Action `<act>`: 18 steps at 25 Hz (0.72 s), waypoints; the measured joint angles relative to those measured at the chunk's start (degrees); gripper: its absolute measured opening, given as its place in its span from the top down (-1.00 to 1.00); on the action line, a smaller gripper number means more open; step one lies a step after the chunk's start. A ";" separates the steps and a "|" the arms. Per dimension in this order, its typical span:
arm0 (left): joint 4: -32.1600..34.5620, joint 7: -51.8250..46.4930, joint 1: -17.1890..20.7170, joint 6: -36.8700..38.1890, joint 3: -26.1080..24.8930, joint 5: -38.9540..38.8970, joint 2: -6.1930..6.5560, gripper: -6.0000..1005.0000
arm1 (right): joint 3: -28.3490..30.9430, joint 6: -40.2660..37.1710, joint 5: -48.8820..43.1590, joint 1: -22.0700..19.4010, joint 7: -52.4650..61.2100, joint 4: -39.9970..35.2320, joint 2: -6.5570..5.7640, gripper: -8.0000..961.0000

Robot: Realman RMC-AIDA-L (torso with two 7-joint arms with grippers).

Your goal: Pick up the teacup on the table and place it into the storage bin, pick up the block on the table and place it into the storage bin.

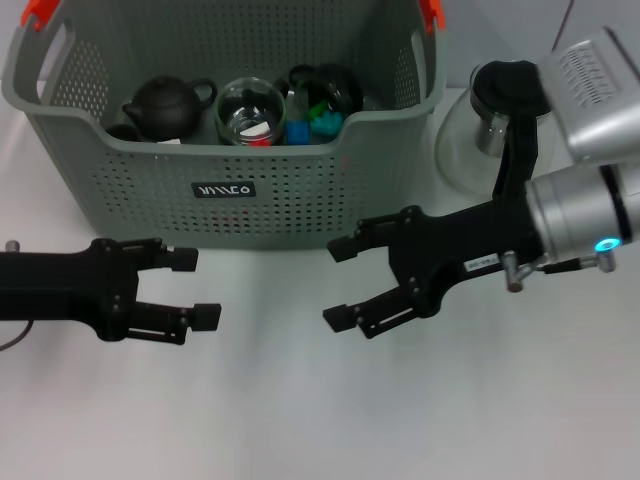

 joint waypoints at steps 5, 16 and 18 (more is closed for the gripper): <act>1.10 0.59 0.05 -1.07 0.07 2.64 -0.06 -0.89 | -1.30 1.60 -0.02 0.11 1.18 0.10 0.76 -0.92; 3.12 1.28 -0.53 -2.23 0.29 5.92 -0.40 -0.89 | -1.57 1.06 -0.02 -0.23 2.76 -0.26 0.23 -0.92; 3.15 1.27 -0.53 -2.23 0.40 5.93 -0.40 -0.89 | -1.64 1.05 -0.02 -0.19 2.76 -0.29 0.23 -0.92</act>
